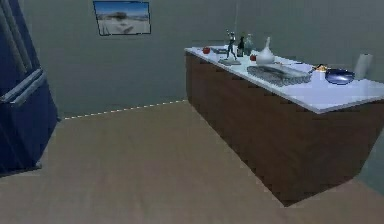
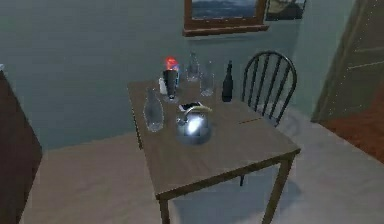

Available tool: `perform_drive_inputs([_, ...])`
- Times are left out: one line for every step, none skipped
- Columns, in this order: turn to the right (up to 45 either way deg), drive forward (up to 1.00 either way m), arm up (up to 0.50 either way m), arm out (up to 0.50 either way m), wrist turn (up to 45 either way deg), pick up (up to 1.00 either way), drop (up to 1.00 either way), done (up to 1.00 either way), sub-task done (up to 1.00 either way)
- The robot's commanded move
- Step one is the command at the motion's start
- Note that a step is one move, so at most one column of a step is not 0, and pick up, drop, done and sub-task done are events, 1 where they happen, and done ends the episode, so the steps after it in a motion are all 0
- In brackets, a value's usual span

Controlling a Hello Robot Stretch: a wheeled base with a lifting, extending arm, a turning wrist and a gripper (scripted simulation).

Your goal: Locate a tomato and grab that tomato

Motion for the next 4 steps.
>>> perform_drive_inputs([3.0, 0.00, 0.00, 0.00, 0.0, 0.00, 0.00, 0.00, 0.00])
perform_drive_inputs([0.0, 1.00, 0.00, 0.00, 0.0, 0.00, 0.00, 0.00, 0.00])
perform_drive_inputs([0.0, 0.45, 0.00, 0.00, 0.0, 0.00, 0.00, 0.00, 0.00])
perform_drive_inputs([-45.0, 0.00, 0.00, 0.00, 0.0, 0.00, 0.00, 0.00, 0.00])
